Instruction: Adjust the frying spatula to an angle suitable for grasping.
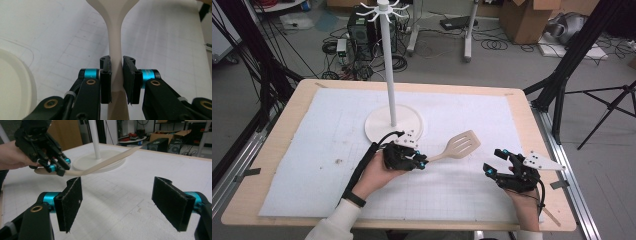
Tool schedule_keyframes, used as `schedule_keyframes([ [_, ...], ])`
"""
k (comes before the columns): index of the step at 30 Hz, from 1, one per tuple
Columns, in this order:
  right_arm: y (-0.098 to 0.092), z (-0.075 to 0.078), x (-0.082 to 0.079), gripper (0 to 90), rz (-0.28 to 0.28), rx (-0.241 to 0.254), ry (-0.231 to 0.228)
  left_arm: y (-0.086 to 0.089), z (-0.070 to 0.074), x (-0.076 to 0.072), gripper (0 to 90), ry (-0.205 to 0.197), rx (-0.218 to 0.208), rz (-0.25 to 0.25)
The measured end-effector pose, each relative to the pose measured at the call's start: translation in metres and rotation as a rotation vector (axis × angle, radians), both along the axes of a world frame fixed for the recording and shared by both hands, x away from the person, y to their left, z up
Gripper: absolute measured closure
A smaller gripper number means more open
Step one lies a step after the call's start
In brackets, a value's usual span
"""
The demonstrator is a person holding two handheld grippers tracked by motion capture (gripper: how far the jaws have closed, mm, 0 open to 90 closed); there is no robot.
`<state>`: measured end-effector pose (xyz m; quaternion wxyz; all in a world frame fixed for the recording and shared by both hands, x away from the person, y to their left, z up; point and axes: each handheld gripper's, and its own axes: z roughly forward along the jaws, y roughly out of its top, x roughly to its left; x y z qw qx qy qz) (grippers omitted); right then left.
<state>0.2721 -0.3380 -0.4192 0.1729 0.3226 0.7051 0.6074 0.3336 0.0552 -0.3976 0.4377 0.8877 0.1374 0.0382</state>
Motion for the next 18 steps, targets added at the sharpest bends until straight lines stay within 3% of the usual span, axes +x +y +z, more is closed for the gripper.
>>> schedule_keyframes([
  [5, -0.001, 0.000, 0.000, 23.6, -0.005, -0.001, -0.008, 0.020, -0.006, -0.007, 77.0, -0.004, 0.009, -0.082],
  [8, 0.000, 0.000, 0.001, 23.6, -0.005, -0.008, -0.008, 0.026, -0.012, -0.008, 77.0, -0.007, 0.039, -0.120],
  [12, 0.001, 0.000, 0.001, 23.7, -0.003, -0.007, -0.005, 0.028, -0.021, -0.010, 77.0, -0.007, 0.067, -0.199],
  [18, 0.001, -0.001, 0.002, 23.8, -0.001, -0.013, -0.002, 0.022, -0.031, -0.011, 77.0, -0.057, 0.088, -0.296],
])
